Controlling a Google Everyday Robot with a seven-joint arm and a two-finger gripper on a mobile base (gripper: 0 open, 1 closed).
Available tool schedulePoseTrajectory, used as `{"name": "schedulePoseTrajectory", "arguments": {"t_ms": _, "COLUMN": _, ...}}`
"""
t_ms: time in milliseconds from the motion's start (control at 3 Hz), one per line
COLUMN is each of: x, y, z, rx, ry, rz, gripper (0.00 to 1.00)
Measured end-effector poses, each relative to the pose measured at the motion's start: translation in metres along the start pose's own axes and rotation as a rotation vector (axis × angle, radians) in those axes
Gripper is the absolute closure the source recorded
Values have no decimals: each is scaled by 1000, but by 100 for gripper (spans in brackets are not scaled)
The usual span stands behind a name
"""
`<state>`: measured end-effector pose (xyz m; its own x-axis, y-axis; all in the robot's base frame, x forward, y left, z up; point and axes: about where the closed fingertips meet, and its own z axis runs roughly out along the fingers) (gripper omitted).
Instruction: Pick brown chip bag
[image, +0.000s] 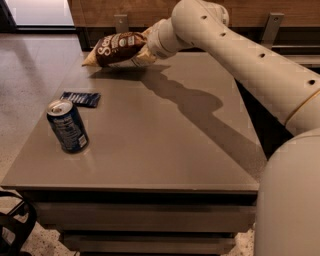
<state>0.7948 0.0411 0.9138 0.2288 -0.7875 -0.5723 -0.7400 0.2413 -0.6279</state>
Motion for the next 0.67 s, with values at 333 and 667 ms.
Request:
{"name": "schedulePoseTrajectory", "arguments": {"t_ms": 333, "x": -13, "y": -28, "z": -33, "rx": 68, "ry": -21, "rz": -26, "gripper": 100}}
{"name": "schedulePoseTrajectory", "arguments": {"t_ms": 667, "x": -22, "y": -50, "z": -64, "rx": 127, "ry": -39, "rz": -38, "gripper": 100}}
